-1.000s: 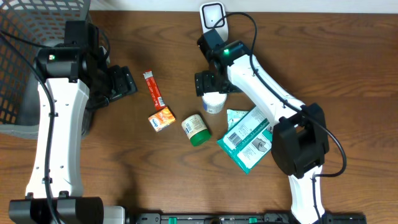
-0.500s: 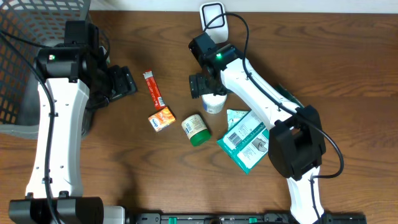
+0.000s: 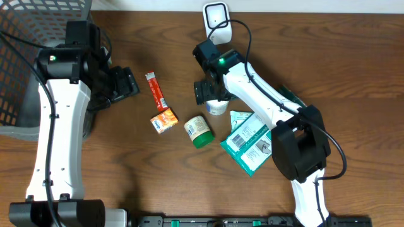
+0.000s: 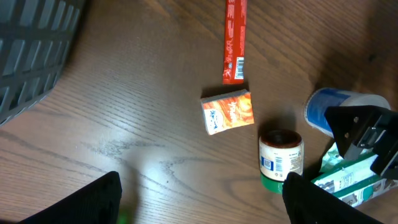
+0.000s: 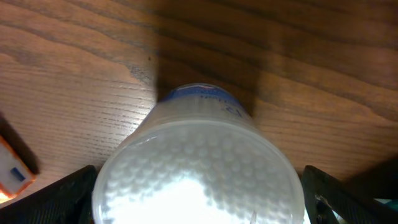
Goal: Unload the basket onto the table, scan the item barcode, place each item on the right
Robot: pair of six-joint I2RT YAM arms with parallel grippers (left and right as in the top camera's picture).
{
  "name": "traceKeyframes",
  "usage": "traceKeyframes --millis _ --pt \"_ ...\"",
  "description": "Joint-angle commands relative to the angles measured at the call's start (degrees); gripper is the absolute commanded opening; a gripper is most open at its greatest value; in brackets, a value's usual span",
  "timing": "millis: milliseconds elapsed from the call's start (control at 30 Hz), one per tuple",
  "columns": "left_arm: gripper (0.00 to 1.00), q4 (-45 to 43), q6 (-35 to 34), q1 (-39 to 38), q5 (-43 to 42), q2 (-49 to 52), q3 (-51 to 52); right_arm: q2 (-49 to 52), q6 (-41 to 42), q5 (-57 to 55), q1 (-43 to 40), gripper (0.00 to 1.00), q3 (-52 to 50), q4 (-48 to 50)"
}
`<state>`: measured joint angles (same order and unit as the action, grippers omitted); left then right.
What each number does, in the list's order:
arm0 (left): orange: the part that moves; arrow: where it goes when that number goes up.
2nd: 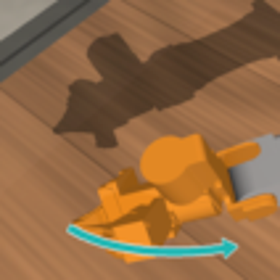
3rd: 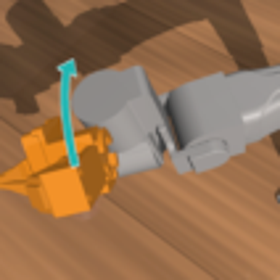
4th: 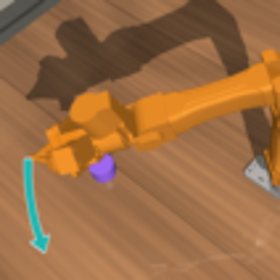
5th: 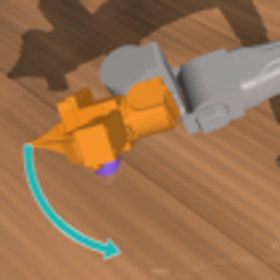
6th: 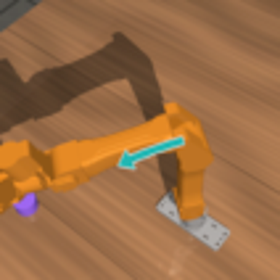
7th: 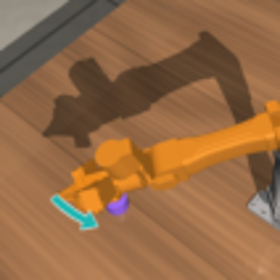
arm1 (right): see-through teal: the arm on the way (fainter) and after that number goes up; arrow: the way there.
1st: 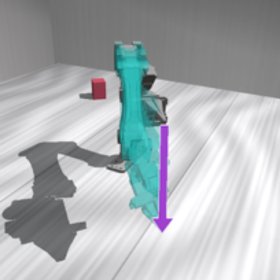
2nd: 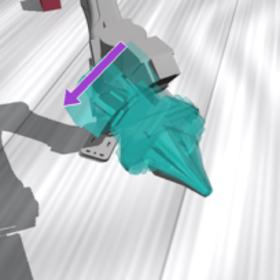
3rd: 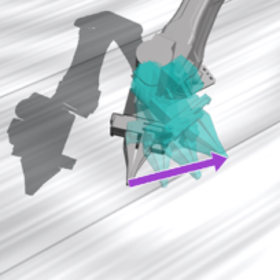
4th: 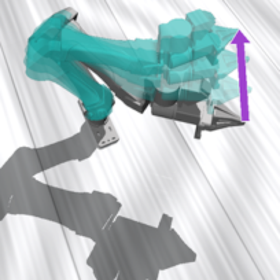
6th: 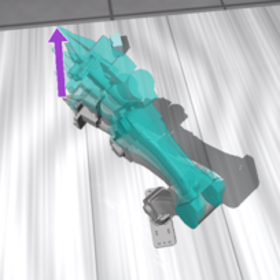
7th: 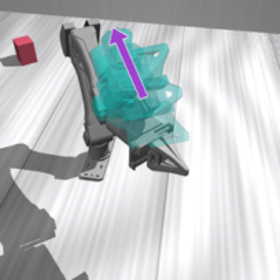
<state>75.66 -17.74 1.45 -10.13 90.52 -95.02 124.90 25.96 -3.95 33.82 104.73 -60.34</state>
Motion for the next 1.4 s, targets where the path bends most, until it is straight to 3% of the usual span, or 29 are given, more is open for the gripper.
traceKeyframes --millis 0,767,1033,1367 --pt "0.84 0.17 0.57 0.02 0.35 -0.94 -0.66 0.85 0.15 -0.94 0.13 0.99 -2.14 1.36" --pt "0.84 0.17 0.57 0.02 0.35 -0.94 -0.66 1.66 1.29 -0.63 0.13 0.95 -7.06 7.48" --pt "0.84 0.17 0.57 0.02 0.35 -0.94 -0.66 1.16 1.42 -0.31 0.13 0.84 -7.23 7.13" --pt "0.84 0.17 0.57 0.02 0.35 -0.94 -0.66 -1.03 0.74 -0.28 -0.17 0.79 -7.21 6.21"
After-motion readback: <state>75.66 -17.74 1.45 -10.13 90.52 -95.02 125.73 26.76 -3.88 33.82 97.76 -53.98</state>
